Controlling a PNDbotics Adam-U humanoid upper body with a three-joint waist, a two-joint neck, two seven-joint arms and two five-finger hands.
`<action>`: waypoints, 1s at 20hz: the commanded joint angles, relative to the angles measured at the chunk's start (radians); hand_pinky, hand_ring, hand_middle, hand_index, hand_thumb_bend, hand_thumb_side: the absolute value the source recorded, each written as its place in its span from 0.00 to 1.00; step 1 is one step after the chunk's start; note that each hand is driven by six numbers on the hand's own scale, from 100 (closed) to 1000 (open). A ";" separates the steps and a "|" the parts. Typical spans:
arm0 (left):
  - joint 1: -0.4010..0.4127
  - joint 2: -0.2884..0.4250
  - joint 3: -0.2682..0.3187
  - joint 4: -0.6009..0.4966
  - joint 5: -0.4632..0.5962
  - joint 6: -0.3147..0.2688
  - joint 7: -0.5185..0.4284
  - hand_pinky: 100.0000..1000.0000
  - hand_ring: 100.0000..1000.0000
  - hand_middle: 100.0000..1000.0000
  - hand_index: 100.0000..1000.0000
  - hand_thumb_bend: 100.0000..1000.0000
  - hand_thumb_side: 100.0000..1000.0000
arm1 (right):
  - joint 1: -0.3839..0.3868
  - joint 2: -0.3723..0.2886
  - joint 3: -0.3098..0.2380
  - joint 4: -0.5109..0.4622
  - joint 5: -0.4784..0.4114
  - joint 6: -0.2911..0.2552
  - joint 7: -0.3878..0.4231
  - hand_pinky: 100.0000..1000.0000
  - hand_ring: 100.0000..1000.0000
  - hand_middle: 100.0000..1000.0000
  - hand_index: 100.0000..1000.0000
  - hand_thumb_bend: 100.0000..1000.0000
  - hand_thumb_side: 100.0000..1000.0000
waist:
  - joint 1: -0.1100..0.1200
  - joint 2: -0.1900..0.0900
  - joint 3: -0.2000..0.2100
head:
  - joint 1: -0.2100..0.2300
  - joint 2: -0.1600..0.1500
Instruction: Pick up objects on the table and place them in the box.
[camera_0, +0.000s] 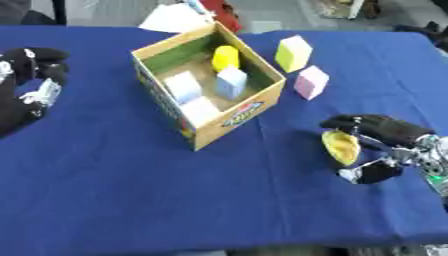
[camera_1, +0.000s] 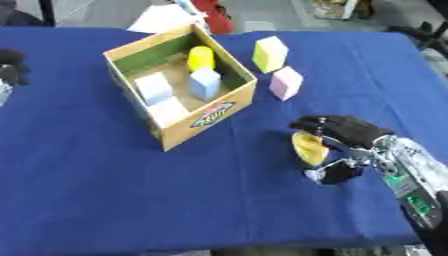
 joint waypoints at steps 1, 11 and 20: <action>-0.005 0.011 0.014 -0.016 0.002 0.004 0.003 0.69 0.56 0.58 0.76 0.00 0.59 | -0.012 -0.019 -0.019 -0.002 0.050 -0.008 -0.033 0.80 0.78 0.77 0.90 0.02 0.02 | -0.007 -0.011 0.001 | 0.003 0.005; -0.002 0.003 0.014 -0.015 0.003 0.006 0.004 0.69 0.56 0.58 0.76 0.00 0.59 | -0.021 -0.023 -0.050 0.017 0.168 0.008 -0.280 0.32 0.30 0.22 0.39 0.00 0.00 | -0.004 -0.013 0.000 | 0.004 0.005; 0.002 -0.004 0.015 -0.016 0.005 0.007 0.005 0.69 0.56 0.58 0.76 0.00 0.59 | -0.083 -0.037 -0.086 0.010 0.187 0.025 -0.345 0.20 0.22 0.20 0.37 0.00 0.00 | -0.002 -0.016 0.001 | 0.002 0.004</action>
